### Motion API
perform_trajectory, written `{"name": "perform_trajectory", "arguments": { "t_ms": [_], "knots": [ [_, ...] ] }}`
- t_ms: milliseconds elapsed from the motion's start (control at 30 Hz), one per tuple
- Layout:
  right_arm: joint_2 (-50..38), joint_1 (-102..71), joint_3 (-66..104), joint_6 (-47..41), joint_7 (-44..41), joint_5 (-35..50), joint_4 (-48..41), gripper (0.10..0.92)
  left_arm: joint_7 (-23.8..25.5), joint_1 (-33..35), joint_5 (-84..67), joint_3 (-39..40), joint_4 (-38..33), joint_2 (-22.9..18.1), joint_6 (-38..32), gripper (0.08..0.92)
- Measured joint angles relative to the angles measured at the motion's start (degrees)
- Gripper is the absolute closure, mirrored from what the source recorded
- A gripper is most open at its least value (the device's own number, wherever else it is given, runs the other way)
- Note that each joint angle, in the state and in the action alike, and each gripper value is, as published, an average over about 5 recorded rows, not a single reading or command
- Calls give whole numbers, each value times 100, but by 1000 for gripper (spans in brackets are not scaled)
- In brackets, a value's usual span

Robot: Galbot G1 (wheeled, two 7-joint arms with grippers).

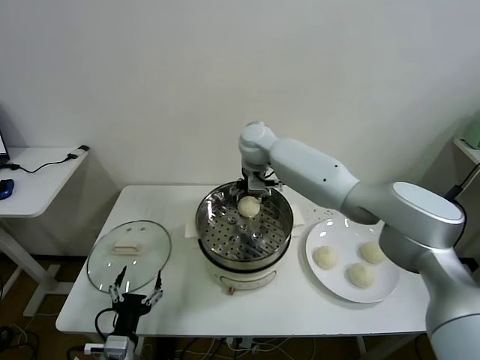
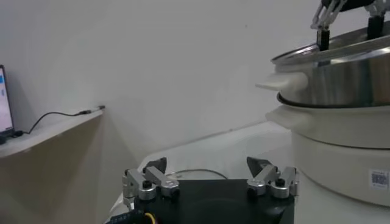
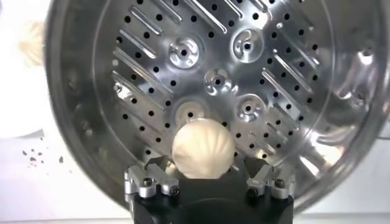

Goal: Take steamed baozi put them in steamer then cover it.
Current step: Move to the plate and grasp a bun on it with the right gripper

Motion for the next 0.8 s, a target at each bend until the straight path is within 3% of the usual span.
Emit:
{"name": "perform_trajectory", "arguments": {
  "t_ms": [233,600,800],
  "knots": [
    [-925,722,-641,-842,104,1405,482,203,-17,27,0,40,-68,-18,-14,177],
    [-2535,1332,-1792,-3558,953,3869,1147,203,12,35,-7,76,-210,27,-24,177],
    [-3176,1053,-1923,-4506,1057,4623,1323,203,11,61,-27,58,-236,40,-39,177]
  ]
}}
